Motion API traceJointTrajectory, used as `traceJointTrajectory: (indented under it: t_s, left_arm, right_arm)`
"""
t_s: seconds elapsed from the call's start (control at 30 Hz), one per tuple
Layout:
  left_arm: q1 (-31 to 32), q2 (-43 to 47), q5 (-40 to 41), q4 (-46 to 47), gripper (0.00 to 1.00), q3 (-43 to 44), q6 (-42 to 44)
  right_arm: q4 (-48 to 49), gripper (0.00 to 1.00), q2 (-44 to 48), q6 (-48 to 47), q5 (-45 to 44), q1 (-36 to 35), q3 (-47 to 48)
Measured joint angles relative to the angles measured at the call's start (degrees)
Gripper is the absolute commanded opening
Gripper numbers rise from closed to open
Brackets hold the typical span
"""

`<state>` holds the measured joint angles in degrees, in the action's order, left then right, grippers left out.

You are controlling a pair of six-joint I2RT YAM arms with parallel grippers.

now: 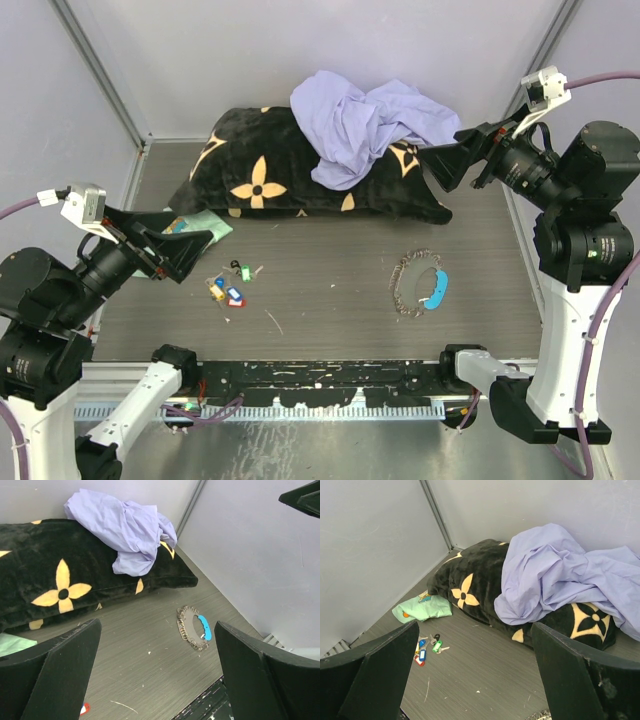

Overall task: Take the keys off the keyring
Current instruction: Reset both arms

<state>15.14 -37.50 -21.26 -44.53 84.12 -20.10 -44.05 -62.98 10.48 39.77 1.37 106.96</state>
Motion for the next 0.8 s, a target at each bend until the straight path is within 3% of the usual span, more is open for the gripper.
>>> traceJointTrajectory:
  t_s: [0.8]
  left_arm:
    - [0.3, 0.0, 0.0, 0.0, 0.98, -0.5, 0.0]
  right_arm:
    - [0.0, 1.00, 0.0, 0.0, 0.4, 0.3, -0.1]
